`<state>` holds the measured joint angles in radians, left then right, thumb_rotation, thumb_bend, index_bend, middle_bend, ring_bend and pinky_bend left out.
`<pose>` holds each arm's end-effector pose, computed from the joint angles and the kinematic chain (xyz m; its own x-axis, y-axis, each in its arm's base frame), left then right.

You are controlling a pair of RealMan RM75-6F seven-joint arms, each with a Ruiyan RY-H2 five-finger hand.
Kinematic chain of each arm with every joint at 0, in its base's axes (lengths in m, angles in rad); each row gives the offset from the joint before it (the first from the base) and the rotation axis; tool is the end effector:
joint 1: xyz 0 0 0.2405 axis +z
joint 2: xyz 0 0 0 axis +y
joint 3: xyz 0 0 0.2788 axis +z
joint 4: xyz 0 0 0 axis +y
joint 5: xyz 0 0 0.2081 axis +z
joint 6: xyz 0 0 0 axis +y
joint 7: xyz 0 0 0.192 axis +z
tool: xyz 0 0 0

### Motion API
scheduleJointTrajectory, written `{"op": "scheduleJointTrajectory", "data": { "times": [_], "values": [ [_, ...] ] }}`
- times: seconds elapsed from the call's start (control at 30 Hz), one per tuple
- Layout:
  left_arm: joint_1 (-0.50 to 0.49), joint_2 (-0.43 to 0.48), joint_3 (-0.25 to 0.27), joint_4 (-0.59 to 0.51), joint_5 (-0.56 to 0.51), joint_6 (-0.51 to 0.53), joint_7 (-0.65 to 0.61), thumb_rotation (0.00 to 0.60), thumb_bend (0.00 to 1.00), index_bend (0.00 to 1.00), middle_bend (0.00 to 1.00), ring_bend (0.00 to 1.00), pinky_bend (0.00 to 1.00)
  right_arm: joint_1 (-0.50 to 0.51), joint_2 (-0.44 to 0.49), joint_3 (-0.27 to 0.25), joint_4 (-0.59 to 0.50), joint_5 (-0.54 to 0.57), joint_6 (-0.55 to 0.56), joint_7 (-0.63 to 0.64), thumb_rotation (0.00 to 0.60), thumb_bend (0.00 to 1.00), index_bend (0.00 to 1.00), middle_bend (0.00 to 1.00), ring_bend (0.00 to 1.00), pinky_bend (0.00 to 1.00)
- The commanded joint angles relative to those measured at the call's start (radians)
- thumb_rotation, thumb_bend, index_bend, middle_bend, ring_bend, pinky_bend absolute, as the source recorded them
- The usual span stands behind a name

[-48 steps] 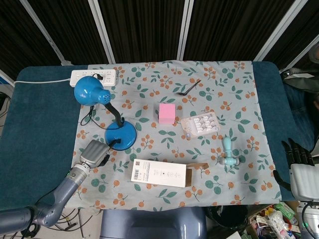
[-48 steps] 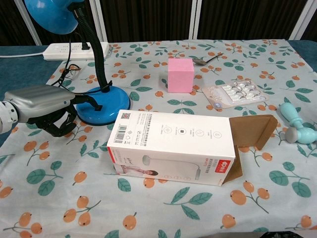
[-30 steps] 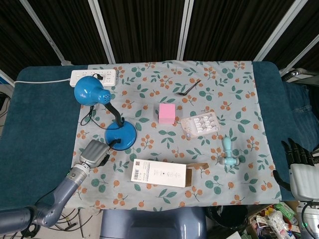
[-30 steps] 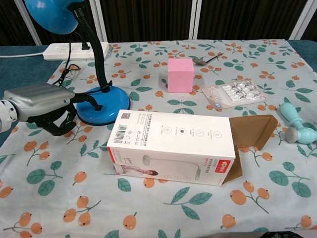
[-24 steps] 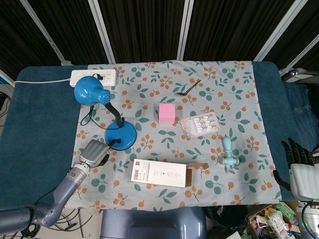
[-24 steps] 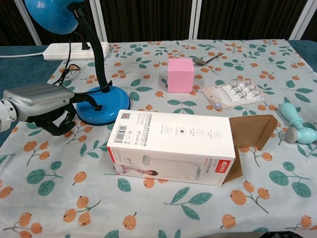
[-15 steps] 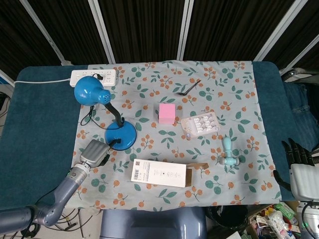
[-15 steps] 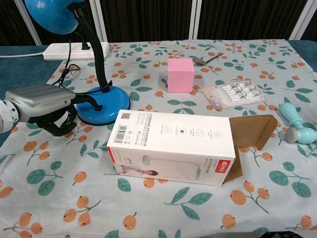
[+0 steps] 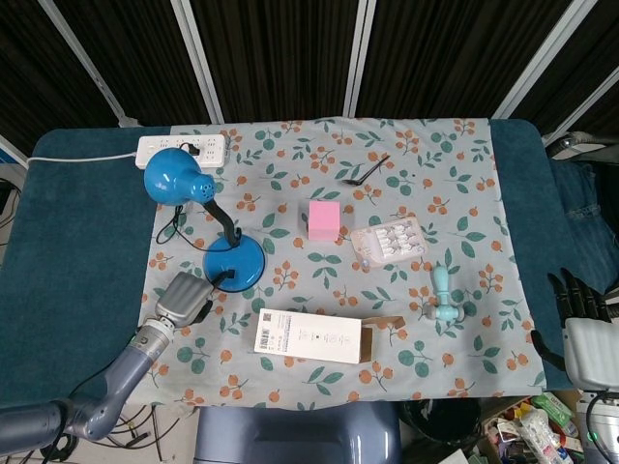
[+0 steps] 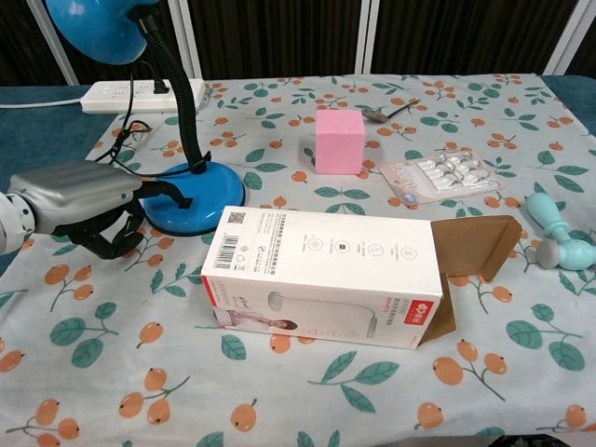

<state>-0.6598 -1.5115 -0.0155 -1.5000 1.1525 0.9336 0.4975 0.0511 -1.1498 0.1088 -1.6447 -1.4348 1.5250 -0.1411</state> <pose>-0.2125 0.3495 -0.0522 0.6532 0.3296 0.6817 0.7442 -0.4452 -0.4979 -0.3324 -0.2299 0.1793 0.4592 0.0681 0.8857 -0.8870 0.0892 0.4530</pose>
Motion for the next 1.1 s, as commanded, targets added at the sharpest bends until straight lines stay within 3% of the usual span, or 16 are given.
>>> {"op": "scheduleJointTrajectory", "data": {
  "times": [0.03,0.27,0.47,0.63,0.73,1.1],
  "values": [
    [0.001,0.002,0.004,-0.002,0.000,0.000,0.005,0.600,0.53,0.18,0.66,0.73,0.61,0.000,0.000,-0.001,0.000,-0.001,-0.001,0.000,0.600,0.23,0.00,0.00,0.05,0.10],
    [-0.001,0.010,0.020,-0.016,-0.008,-0.013,0.032,0.600,0.53,0.18,0.66,0.73,0.61,0.000,0.001,0.000,0.000,-0.002,0.002,0.002,0.600,0.23,0.00,0.00,0.05,0.10],
    [0.000,0.018,0.000,-0.040,-0.002,0.019,0.033,0.600,0.52,0.17,0.63,0.69,0.60,0.000,0.001,0.001,0.001,-0.002,0.002,0.003,0.600,0.23,0.00,0.00,0.05,0.10],
    [0.008,0.050,-0.020,-0.089,0.048,0.086,0.030,0.600,0.36,0.14,0.41,0.43,0.40,0.000,0.001,0.001,0.001,-0.001,0.000,0.003,0.600,0.23,0.00,0.00,0.05,0.10],
    [0.021,0.087,-0.018,-0.142,0.090,0.129,0.025,0.600,0.28,0.13,0.30,0.30,0.35,0.000,0.000,0.000,0.001,0.000,0.000,0.000,0.600,0.23,0.00,0.00,0.05,0.10],
    [0.147,0.387,0.044,-0.403,0.261,0.343,-0.019,0.600,0.21,0.09,0.13,0.11,0.19,-0.003,-0.001,-0.001,-0.005,-0.005,0.008,-0.008,0.600,0.23,0.00,0.00,0.05,0.10]
  ]
}}
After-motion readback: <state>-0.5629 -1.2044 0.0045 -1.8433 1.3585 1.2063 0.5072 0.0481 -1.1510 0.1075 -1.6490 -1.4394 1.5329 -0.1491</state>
